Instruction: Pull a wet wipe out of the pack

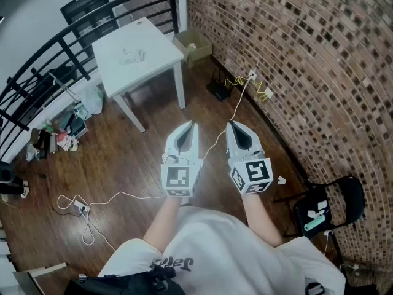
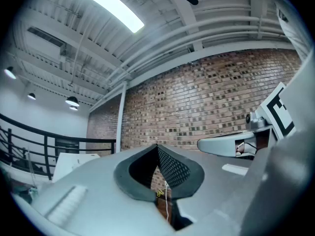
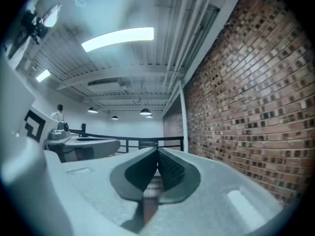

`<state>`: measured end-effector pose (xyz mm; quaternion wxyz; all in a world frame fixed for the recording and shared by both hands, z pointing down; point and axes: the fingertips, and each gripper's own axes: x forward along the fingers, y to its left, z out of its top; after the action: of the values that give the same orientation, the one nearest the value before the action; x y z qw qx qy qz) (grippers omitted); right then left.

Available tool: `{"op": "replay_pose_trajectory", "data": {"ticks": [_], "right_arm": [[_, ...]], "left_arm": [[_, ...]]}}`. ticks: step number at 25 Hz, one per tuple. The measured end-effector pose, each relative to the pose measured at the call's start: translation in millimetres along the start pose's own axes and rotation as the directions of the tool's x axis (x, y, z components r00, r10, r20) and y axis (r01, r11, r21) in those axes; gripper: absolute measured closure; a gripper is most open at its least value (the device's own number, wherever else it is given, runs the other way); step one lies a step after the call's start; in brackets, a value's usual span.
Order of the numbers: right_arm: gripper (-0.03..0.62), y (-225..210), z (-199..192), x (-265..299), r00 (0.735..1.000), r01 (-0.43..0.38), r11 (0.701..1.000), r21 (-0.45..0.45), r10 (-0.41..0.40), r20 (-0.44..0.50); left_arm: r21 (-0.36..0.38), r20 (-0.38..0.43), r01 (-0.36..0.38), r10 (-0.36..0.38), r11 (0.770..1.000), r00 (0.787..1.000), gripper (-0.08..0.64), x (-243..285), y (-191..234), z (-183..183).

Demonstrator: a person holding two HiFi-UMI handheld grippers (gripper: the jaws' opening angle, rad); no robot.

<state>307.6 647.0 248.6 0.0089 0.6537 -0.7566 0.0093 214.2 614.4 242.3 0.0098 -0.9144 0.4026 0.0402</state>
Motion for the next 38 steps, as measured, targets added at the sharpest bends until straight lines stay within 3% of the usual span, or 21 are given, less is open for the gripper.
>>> {"op": "replay_pose_trajectory", "data": {"ticks": [8,15,24,29,33,38], "right_arm": [[0.601,139,-6,128,0.986,-0.167,0.986,-0.013,0.166,-0.021],[0.601,215,-17,196,0.951,-0.305,0.952,-0.035,0.302,-0.07],[0.601,218,-32,293,0.926,-0.368,0.93,-0.016,0.365,-0.092],[0.601,212,-22,385,0.908,-0.412,0.909,0.062,0.415,-0.057],[0.601,196,12,455,0.892,-0.452,0.892,-0.005,0.452,0.004],[0.601,149,3,530,0.908,-0.417,0.907,0.051,0.418,-0.018]], "left_arm": [[0.034,-0.014,-0.138,0.139,0.99,0.99,0.546,-29,173,1],[0.005,-0.044,-0.275,0.275,0.961,0.96,0.547,-53,269,-15],[-0.032,-0.072,-0.333,0.33,0.942,0.941,0.546,-12,334,-40],[0.011,-0.065,-0.345,0.345,0.938,0.936,0.546,54,384,-40],[0.024,-0.03,-0.346,0.347,0.938,0.937,0.546,122,428,-28],[0.037,-0.015,-0.391,0.392,0.919,0.92,0.546,182,471,-23]]}}
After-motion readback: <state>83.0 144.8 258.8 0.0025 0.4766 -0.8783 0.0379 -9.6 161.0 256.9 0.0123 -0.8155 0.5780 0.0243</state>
